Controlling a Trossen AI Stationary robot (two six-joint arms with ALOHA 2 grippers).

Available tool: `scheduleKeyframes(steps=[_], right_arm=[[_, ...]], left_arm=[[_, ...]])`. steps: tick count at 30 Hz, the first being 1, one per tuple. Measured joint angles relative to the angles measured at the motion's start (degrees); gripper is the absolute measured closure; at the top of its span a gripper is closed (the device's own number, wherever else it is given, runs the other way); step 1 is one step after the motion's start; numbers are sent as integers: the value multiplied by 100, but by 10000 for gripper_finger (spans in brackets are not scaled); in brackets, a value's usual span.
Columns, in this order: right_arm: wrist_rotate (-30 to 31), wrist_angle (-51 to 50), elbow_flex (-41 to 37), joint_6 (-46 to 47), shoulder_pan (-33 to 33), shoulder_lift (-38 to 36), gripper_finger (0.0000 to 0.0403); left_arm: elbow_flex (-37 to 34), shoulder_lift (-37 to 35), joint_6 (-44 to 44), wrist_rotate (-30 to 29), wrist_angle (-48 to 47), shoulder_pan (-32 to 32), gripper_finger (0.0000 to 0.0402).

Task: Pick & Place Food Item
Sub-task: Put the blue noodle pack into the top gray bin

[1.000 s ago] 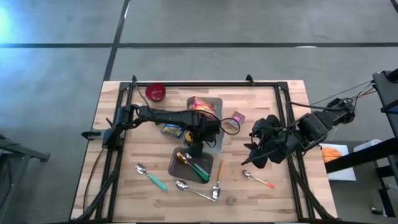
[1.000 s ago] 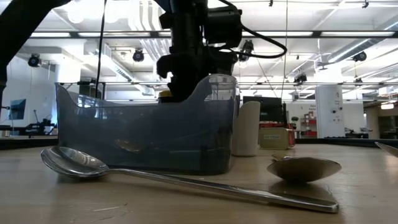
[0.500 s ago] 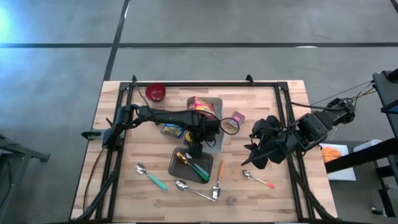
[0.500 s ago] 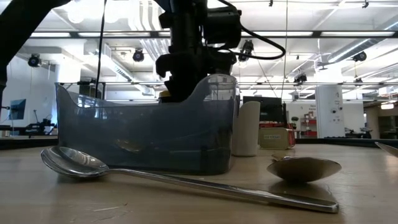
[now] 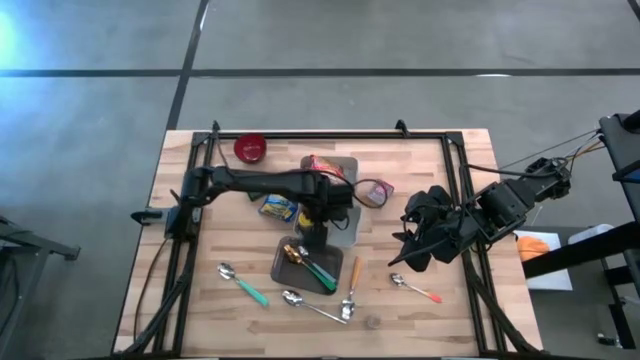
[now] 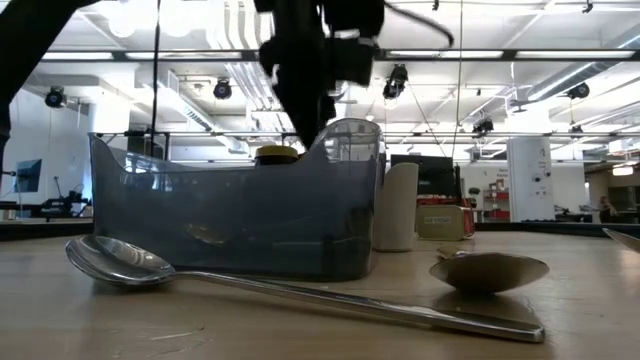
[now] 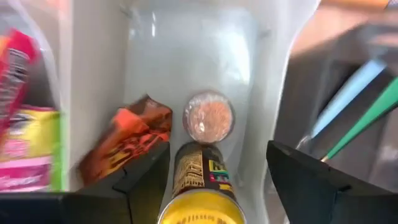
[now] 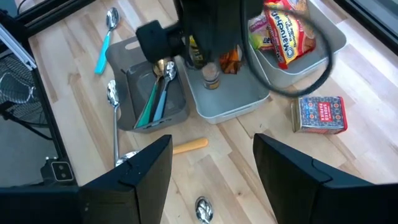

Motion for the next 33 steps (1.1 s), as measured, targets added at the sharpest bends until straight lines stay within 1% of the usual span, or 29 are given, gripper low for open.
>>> scheduleKeyframes(steps=[5, 8, 11, 14, 17, 21, 24, 27, 30, 33], right_arm=[[20, 5, -2, -1, 0, 0, 181], [40, 5, -2, -42, 0, 0, 181], [44, 6, -7, -166, -2, 0, 181], [57, 11, -11, -234, -2, 0, 181], [58, 12, -17, -276, -3, 0, 181], [58, 19, -20, -298, -2, 0, 181], [57, 22, -20, -308, -2, 2, 181], [55, 25, -20, -324, -2, 2, 181], [55, 25, -20, -324, -2, 2, 181], [53, 27, -20, -323, -2, 2, 181]], left_arm=[[24, -593, -478, -2, 30, 15, 130], [-162, -1043, -991, -3, 124, 113, 130], [-528, -1553, -1555, -30, 351, 292, 130], [-1101, -2102, -1963, -84, 688, 545, 130], [-1872, -2591, -2416, -86, 992, 900, 130], [-2926, -3090, -3143, -110, 1075, 1564, 130], [-3614, -3260, -3570, -108, 1114, 2091, 130], [-4126, -3334, -3713, -52, 1335, 2511, 131], [-4474, -3322, -3694, 150, 1810, 2762, 131], [-4664, -3318, -3520, 387, 2370, 2869, 131]])
